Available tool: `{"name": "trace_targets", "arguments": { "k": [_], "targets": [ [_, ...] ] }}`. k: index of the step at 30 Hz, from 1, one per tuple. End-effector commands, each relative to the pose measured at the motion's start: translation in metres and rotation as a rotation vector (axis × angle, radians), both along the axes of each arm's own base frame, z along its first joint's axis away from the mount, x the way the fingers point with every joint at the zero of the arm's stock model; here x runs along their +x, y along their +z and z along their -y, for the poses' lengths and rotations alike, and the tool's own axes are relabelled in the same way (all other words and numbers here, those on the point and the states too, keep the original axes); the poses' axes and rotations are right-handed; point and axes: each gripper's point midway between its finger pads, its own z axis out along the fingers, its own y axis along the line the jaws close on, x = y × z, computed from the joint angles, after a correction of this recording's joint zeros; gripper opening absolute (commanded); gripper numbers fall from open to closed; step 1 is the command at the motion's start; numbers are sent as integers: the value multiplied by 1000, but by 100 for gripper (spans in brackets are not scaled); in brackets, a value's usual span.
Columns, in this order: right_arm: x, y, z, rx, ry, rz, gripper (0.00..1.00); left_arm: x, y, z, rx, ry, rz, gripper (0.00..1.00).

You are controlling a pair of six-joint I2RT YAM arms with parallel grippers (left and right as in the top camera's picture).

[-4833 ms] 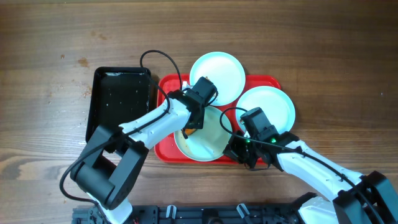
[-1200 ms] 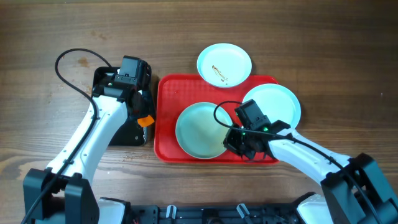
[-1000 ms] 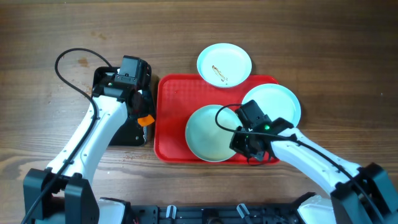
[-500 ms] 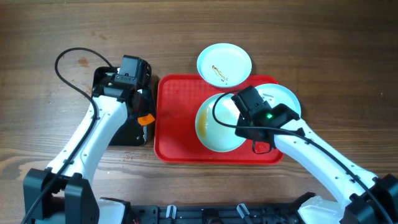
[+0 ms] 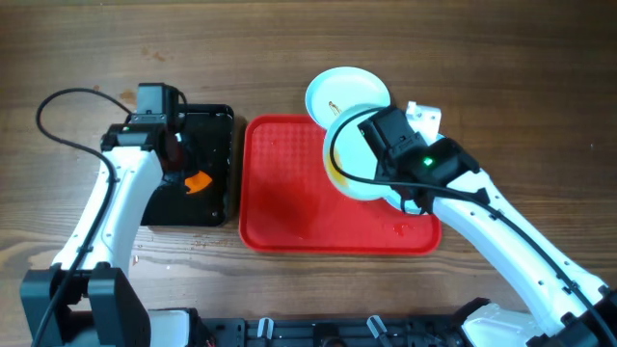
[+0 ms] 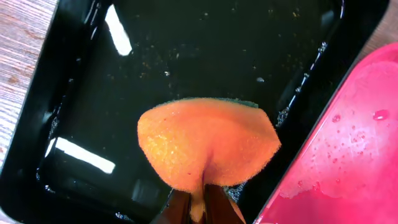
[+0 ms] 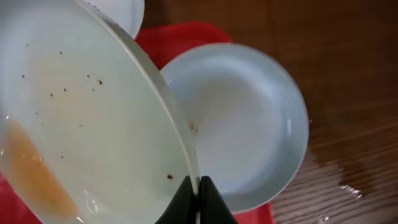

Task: Clean dirty plates on tray and stack at the side
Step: 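Lift the cleaned plate off the red tray with the right gripper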

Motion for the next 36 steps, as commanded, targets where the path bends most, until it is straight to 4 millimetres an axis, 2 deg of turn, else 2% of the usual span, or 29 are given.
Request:
{"name": "trace_targets", "arguments": {
  "k": [1,10,14,15,20,23,26,28,32,36],
  "targets": [
    [19,38,23,-182,1,138,5,3,0,-2,-47,30,6,4],
    [38,75,47,-509,82,220,5,8,1,-1,-62,32,27,4],
    [46,89,49,-610,126,236,5,10,2,0,-65,31,34,4],
    [49,98,49,-665,136,253,5,10,2,0,-69,30,37,4],
    [59,141,35,-902,196,306,5,13,3,1,-72,29,50,4],
    [64,172,8,-1006,220,370,5,14,3,1,-72,29,53,4],
    [67,170,-9,-1020,252,382,5,14,3,1,-72,29,52,4],
    [69,161,-13,-1039,253,364,5,14,3,1,-72,29,52,4],
    [74,133,-17,-1058,247,328,5,14,3,1,-72,29,52,4],
    [76,128,-21,-1016,242,353,5,14,3,1,-71,28,52,4]
  ]
}}
